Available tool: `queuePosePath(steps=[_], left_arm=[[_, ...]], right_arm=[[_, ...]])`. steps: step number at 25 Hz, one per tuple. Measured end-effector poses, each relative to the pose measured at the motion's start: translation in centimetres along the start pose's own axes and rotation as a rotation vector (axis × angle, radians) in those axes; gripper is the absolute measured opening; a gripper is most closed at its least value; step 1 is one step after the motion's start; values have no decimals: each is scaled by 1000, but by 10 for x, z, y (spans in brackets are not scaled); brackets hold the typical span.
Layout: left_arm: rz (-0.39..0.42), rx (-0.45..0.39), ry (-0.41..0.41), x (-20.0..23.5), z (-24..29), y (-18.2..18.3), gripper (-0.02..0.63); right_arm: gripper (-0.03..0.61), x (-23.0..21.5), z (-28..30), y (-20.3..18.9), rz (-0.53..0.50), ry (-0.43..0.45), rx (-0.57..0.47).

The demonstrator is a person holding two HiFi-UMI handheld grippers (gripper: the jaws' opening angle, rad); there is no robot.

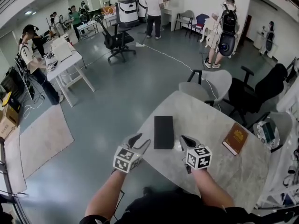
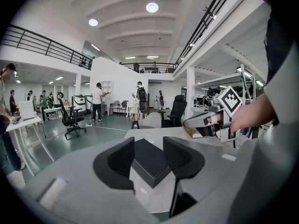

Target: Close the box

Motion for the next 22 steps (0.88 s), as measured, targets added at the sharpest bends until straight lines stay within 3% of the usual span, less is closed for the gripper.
queuePosePath(steps=[3,7,12,15,22], left_arm=[[3,-37,18,11,-25,-3,175],[14,-109,48,22,-58,-9,50],[18,-135,18,19,-80,-6,30],[32,-146,58,27,-89,2,12],[-139,-203,143,29,-81,33,11]], right_arm=[[3,26,6,6,-54,6,-6],[3,49,8,5,-102,-1,-6],[3,52,5,-5,-98,-3,15],[3,53,3,1,-118,8,4],[3,34,-26,37,-111,25,-87]])
Point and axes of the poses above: the fingertips, and each gripper's own axes: z forward along the fingers, x to its left, y out of its top, the point moved 1 cm from there along -z, backward along the fingers, and after that the axes turned 8 degrees about x, right-handed, at the moved point
